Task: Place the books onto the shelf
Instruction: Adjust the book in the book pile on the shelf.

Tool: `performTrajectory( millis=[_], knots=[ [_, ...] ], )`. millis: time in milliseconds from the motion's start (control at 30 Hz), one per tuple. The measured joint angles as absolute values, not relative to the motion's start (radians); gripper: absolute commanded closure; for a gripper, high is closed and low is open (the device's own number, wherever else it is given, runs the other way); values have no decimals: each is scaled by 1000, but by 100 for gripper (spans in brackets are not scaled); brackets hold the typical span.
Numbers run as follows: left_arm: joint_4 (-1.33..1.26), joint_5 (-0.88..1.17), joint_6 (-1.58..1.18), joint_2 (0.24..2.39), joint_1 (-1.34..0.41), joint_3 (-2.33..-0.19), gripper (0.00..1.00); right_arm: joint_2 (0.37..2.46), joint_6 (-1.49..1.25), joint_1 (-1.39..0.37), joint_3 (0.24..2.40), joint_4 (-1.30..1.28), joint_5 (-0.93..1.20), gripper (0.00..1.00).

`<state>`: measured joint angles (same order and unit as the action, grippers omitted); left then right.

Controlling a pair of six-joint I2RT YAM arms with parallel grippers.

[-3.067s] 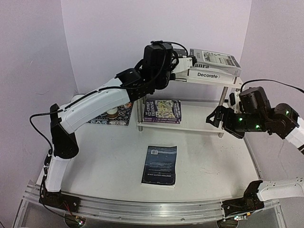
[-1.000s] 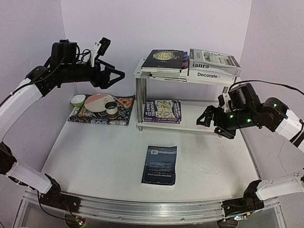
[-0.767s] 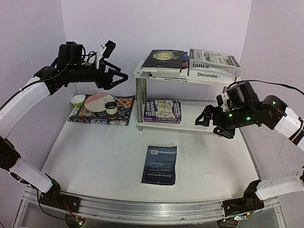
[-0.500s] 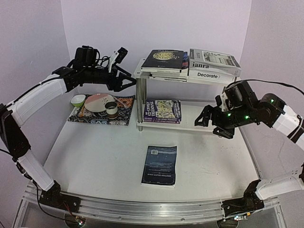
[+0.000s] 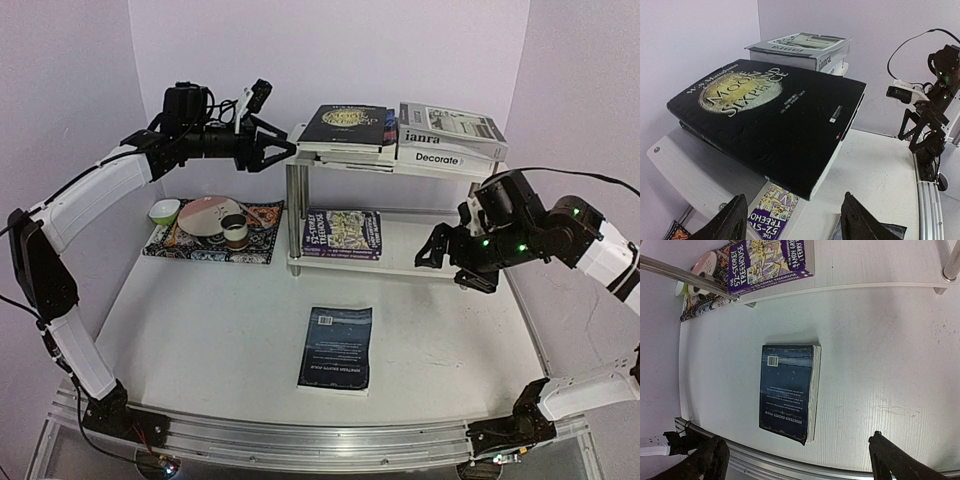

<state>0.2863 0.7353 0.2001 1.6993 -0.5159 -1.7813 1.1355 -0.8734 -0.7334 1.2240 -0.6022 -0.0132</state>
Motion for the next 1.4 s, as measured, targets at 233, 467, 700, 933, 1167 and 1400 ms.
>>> performTrajectory(
  millis=[233,467,700,933,1167,1400],
  knots=[
    [274,785,184,1755,-516,-1844,49,1115,-895,-733,1224,-609,-26,2],
    [270,825,180,1823,-516,-1900,59,1092,-918,-733,1221,-614,-42,2],
    [272,845,168,1877,-513,-1971,68,1088,-929,-733,1218,-616,-46,2],
    [273,866,158,1923,-511,-2028,70,1088,-928,-733,1218,-622,-46,2],
    [282,897,128,1977,-511,-2107,80,1088,-926,-733,1218,-630,-46,2],
    [280,918,101,1993,-510,-2121,81,1088,-924,-733,1218,-632,-46,2]
  ],
)
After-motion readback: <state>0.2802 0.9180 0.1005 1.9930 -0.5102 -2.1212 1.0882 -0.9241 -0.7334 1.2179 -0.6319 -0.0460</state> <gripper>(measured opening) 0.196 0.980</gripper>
